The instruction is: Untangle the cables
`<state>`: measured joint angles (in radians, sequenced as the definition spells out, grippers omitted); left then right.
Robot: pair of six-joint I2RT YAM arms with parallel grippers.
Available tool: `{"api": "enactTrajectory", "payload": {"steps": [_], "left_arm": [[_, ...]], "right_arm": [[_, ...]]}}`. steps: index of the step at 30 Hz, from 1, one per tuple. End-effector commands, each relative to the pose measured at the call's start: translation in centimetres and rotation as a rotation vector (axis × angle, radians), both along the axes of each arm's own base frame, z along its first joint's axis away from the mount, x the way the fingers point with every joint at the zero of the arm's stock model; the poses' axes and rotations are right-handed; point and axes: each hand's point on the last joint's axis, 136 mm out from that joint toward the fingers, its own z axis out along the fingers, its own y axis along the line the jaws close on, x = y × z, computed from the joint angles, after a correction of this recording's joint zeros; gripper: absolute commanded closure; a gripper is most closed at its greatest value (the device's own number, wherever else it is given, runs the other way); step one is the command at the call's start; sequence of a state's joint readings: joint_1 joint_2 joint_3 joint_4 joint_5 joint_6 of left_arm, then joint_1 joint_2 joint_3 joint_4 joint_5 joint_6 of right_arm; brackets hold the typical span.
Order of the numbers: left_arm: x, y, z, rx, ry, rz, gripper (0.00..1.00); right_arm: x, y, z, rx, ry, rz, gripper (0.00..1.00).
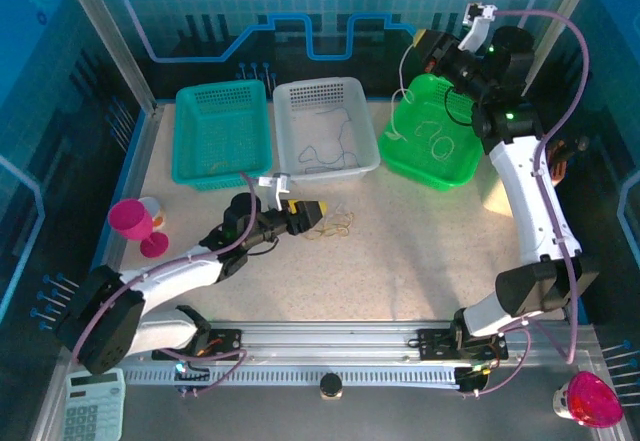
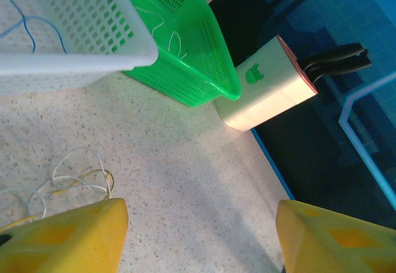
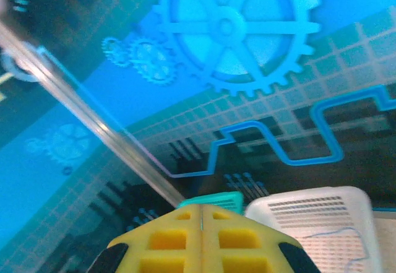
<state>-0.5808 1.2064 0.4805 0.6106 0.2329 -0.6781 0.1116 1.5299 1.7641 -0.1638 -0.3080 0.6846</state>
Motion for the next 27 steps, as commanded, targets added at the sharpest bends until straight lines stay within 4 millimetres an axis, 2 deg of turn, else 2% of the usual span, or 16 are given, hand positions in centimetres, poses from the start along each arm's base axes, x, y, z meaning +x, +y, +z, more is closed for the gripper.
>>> {"api": "enactTrajectory", "payload": {"steps": [1,8,11,16,23,24,27], "left_arm": [[-0.5,0.7,0.2,0.030,-0.006,0.023,0.28],[-1.1,1.5,1.9,0.024,-0.037,0.041,0.11],[-1.2,1.9,2.6,0.026,-0.051,0.052,0.08],[-1.5,2.2,3.3,0.032,-0.065,0.061,0.04],[-1.5,2.4,3.4,0.025,-0.067,0.069,0.02],[-1.5,2.4,3.4,0.022,-0.065,0.068,0.02],[-1.5,2.3,3.4,0.026,-0.055,0.066,0.01]], "right_arm": [[2.0,-2.8,-2.8,-0.096,0.050,-0.137,1.00],[5.3,-6.6,-8.0,-0.214,0.162,-0.310,1.00],[6.5,-7.7,-10.3,-0.235,0.215,-0.344,1.00],[7.8,-8.6,-13.4,-0.272,0.280,-0.362,1.00],[8.4,-9.4,-16.5,-0.309,0.348,-0.363,1.00],[8.4,-9.4,-17.1,-0.315,0.360,-0.359,0.95],[8.4,-9.4,-17.7,-0.334,0.371,-0.351,0.47]]}}
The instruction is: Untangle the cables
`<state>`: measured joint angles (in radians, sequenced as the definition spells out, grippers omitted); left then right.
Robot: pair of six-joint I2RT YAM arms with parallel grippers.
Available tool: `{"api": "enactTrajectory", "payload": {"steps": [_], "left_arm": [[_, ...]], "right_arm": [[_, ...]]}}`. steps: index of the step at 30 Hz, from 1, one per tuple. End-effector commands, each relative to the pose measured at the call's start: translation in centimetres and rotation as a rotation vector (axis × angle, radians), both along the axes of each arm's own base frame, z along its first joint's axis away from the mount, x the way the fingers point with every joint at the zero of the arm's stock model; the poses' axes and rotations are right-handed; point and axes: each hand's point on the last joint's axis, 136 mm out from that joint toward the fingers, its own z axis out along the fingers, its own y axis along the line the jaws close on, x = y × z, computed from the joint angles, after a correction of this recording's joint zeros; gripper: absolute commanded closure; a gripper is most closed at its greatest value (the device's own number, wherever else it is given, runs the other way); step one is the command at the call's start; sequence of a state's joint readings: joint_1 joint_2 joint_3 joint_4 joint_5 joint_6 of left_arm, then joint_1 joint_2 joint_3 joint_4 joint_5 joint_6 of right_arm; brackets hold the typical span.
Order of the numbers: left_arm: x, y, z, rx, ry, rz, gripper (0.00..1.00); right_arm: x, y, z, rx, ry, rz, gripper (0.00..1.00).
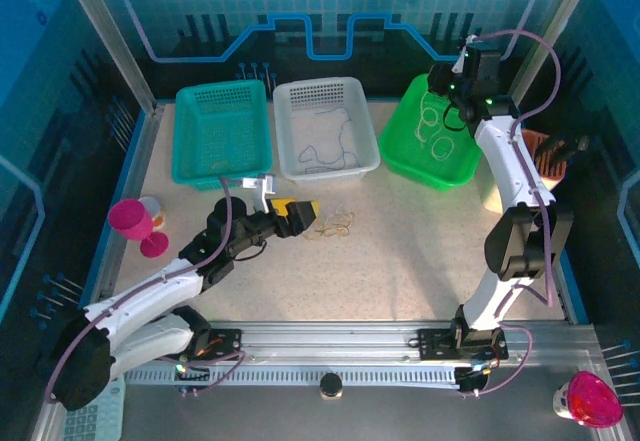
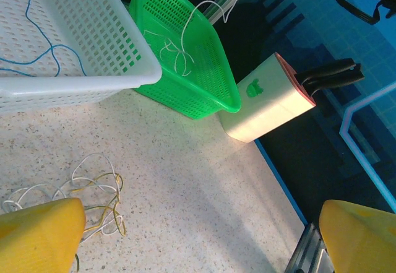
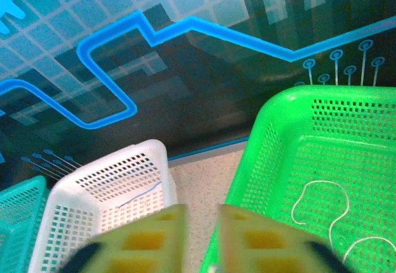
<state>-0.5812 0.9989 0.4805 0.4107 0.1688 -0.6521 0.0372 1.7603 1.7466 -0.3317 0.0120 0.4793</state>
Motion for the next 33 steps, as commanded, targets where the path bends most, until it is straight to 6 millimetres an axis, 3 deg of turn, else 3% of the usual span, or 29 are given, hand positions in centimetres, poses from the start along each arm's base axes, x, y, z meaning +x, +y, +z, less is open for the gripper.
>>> {"api": "enactTrajectory", "payload": {"steps": [1,3,8,13,15,20,24,27,33], "left_arm": [[0.1,0.0,0.9,0.008,-0.018,0.009,0.01],[0.2,0.2,0.9,0.019,-0.012,0.019,0.01],[0.4,0.9,0.8,0.031,-0.007,0.060,0.01],[0.9,1.7,-0.4,0.048,0.048,0.122,0.01],[1.3,2.6,-1.6,0.069,0.096,0.181,0.01],[1.3,3.7,-3.5,0.103,0.162,0.239,0.01],[1.0,5.1,-5.1,0.136,0.230,0.311,0.01],[0.8,6.3,-6.1,0.157,0.274,0.366,0.01],[0.8,7.3,-6.9,0.169,0.317,0.421,0.01]], "right_arm": [[0.1,-0.9,-1.3,-0.038,0.034,-0.006,0.40],[-0.1,-0.9,-0.5,-0.040,0.021,-0.002,0.32],[-0.7,-0.2,1.6,-0.005,-0.020,0.028,0.30],[-2.1,2.0,1.5,0.070,-0.029,0.098,0.31],[-3.1,4.1,0.5,0.098,-0.016,0.149,0.31],[-7.2,10.8,-4.2,0.124,0.071,0.317,0.32],[-12.1,16.4,-8.8,0.057,0.178,0.478,0.33],[-16.1,19.4,-12.5,0.023,0.264,0.581,0.34],[-22.9,22.2,-18.8,-0.091,0.418,0.725,0.40]]}}
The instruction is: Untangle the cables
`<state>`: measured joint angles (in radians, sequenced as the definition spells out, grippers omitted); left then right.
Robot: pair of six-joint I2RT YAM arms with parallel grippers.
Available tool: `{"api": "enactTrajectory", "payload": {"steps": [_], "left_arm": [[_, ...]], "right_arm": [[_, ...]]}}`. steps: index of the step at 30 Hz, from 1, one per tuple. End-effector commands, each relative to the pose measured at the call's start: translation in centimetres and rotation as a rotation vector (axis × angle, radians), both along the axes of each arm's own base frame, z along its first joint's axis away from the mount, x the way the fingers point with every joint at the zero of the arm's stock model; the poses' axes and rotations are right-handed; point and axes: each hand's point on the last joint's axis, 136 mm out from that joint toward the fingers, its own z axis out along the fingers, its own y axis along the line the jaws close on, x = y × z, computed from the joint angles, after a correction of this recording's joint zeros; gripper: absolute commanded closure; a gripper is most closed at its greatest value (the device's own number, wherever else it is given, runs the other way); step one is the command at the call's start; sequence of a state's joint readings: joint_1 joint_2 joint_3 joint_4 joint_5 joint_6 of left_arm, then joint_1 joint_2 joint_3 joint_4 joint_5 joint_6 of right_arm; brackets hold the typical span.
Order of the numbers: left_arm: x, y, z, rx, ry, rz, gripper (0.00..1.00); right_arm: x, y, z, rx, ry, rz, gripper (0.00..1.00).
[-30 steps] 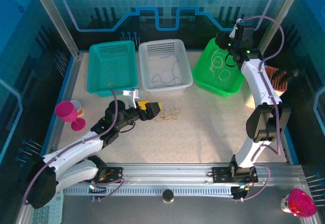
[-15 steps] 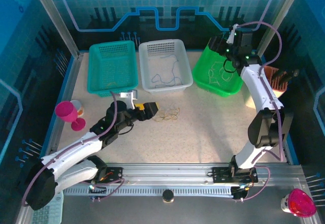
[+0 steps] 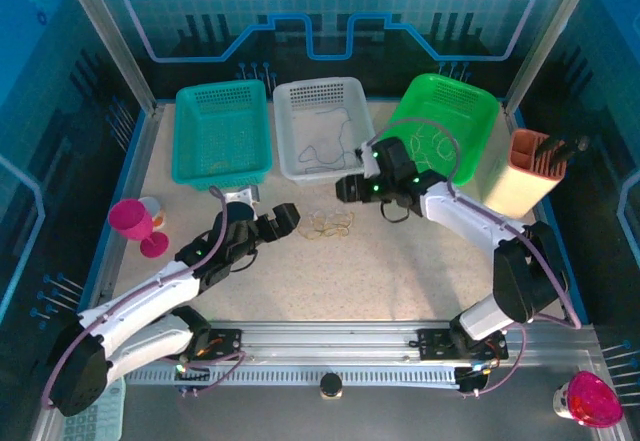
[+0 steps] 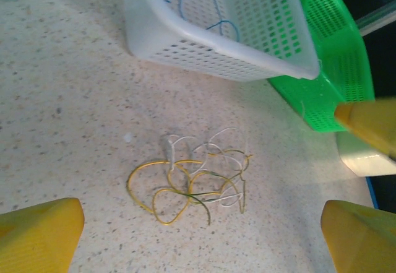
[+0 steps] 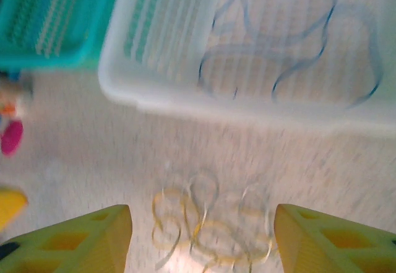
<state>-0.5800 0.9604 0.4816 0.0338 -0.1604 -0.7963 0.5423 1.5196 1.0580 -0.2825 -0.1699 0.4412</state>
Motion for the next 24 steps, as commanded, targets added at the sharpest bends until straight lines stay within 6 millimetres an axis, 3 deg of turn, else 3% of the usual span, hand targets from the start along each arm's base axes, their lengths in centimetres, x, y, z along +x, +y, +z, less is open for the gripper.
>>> {"api": "enactTrajectory", "payload": {"steps": [1,5,10,18,24], "left_arm": [[0.3,0.9,0.6,-0.001,0.011,0.061,0.01],[0.6,0.7,0.5,-0.002,0.019,0.058,0.01],[0.8,0.1,0.1,-0.006,0.045,0.037,0.01],[0.6,0.2,-0.7,-0.002,0.080,0.045,0.01],[0.3,0.9,-0.7,0.000,0.075,0.063,0.01]], "right_arm": [[-3.2,0.6,-1.4,-0.062,0.013,0.085,0.41],[-4.9,0.6,-3.8,-0.167,0.028,0.124,0.46],[-4.6,0.5,-5.6,-0.218,0.063,0.130,0.51],[-4.6,4.2,-5.0,-0.152,0.071,0.198,0.63],[-5.3,5.5,-5.5,-0.166,0.070,0.228,0.61]]}}
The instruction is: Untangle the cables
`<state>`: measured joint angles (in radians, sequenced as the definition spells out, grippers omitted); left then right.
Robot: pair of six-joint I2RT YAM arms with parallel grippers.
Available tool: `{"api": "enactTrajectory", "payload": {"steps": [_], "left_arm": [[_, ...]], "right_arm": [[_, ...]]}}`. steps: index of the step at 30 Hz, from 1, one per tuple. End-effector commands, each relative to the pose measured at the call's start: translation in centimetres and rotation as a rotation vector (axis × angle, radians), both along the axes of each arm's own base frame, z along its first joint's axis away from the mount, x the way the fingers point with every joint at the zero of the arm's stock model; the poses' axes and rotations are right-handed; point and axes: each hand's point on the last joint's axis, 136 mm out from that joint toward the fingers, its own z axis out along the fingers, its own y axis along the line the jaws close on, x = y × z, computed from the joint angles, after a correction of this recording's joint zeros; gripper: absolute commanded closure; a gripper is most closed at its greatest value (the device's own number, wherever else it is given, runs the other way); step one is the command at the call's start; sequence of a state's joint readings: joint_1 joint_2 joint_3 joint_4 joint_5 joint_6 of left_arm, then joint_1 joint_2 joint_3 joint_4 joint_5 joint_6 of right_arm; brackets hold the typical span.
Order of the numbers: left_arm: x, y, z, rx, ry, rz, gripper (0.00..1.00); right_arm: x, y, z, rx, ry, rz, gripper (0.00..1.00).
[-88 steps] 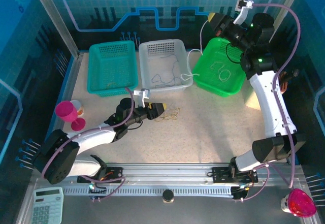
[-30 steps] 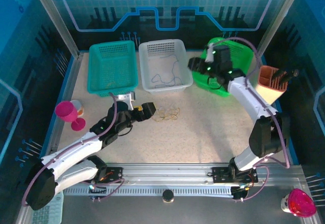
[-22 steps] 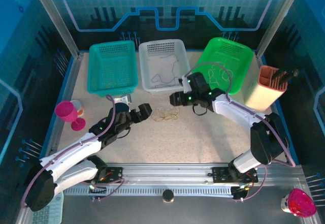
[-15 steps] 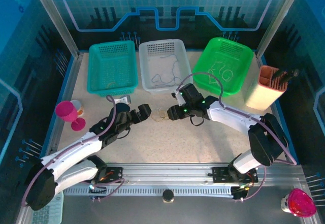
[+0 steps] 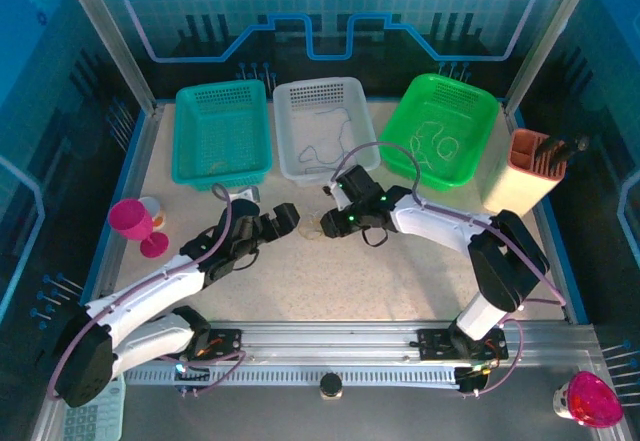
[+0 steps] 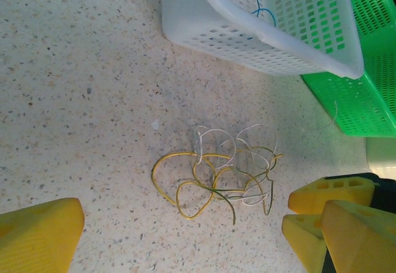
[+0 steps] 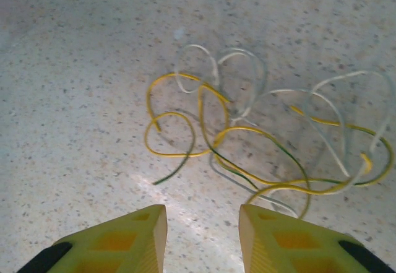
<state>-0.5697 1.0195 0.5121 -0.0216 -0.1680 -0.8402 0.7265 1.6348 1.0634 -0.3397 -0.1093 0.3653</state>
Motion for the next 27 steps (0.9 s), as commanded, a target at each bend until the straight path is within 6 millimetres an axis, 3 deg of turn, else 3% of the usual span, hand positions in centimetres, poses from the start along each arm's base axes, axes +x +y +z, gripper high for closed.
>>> {"api": "enactTrajectory", "payload": {"steps": [1,23,25,27], "left_arm": [[0.0,0.6,0.8,-0.014,-0.009,0.027,0.01],[-0.7,1.5,0.7,-0.021,-0.011,0.056,0.01],[-0.8,1.6,0.7,-0.021,-0.010,0.056,0.01],[-0.9,1.6,0.6,-0.022,-0.008,0.057,0.01]], "right_arm": [[-0.3,1.2,-0.4,-0.005,0.010,0.027,0.61],[-0.2,3.3,-4.4,-0.068,0.043,0.060,0.61],[-0.1,3.5,-4.4,-0.067,0.045,0.061,0.62],[0.0,3.6,-4.5,-0.066,0.047,0.063,0.70]]}}
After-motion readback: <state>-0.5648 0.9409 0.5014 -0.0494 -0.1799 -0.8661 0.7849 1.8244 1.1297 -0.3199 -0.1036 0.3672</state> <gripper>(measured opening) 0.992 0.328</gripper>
